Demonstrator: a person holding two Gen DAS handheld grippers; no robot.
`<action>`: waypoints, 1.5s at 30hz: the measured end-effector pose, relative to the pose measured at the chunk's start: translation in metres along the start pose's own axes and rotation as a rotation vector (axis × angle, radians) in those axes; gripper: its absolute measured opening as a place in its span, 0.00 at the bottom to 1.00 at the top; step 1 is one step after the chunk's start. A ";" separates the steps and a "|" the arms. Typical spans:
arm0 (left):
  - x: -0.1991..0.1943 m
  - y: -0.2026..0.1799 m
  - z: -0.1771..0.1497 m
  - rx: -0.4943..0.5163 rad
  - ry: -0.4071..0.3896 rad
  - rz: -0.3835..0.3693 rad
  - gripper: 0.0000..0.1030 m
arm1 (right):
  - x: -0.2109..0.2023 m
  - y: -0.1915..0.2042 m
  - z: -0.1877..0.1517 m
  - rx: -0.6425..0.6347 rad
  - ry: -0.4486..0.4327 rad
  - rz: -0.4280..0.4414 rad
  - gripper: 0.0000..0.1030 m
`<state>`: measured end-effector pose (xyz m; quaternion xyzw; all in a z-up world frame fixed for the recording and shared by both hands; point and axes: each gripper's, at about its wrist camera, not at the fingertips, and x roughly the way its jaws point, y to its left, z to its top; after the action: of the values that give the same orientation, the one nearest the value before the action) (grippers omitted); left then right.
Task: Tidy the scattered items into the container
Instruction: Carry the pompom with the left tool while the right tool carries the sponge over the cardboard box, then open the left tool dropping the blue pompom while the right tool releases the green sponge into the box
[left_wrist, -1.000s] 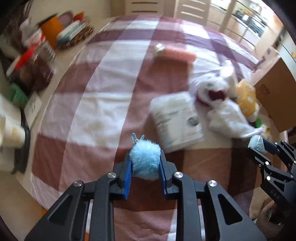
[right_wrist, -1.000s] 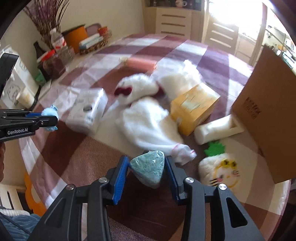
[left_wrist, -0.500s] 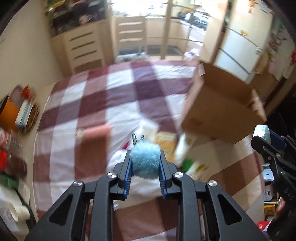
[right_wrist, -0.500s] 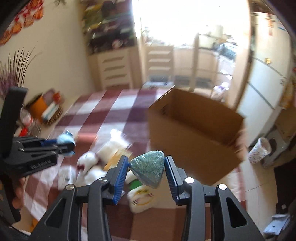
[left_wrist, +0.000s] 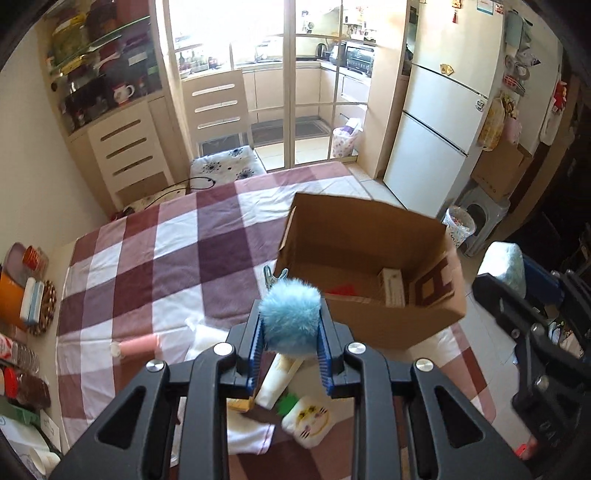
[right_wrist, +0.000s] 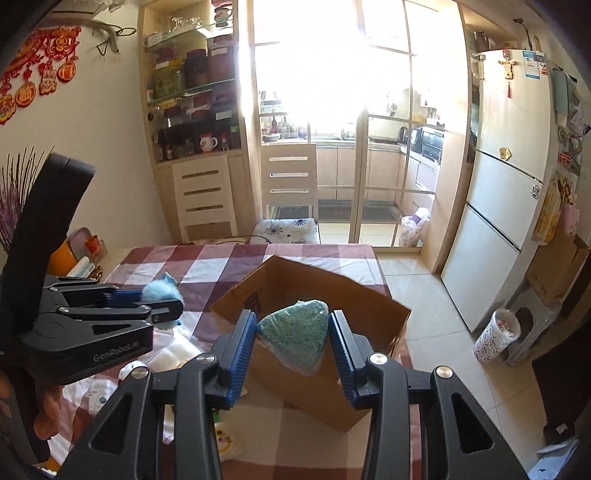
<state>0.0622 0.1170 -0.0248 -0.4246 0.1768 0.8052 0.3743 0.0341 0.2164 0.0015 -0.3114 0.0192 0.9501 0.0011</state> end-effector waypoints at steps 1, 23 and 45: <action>0.003 -0.004 0.004 0.004 0.000 -0.002 0.25 | 0.003 -0.004 0.001 0.004 0.002 0.000 0.40; 0.089 -0.044 0.046 0.084 0.139 0.030 0.25 | 0.079 -0.060 0.003 0.080 0.086 -0.036 0.40; 0.100 -0.043 0.052 0.110 0.177 0.070 0.25 | 0.100 -0.062 -0.007 0.101 0.143 -0.044 0.40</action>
<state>0.0299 0.2215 -0.0751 -0.4666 0.2679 0.7661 0.3516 -0.0417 0.2767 -0.0658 -0.3785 0.0602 0.9229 0.0360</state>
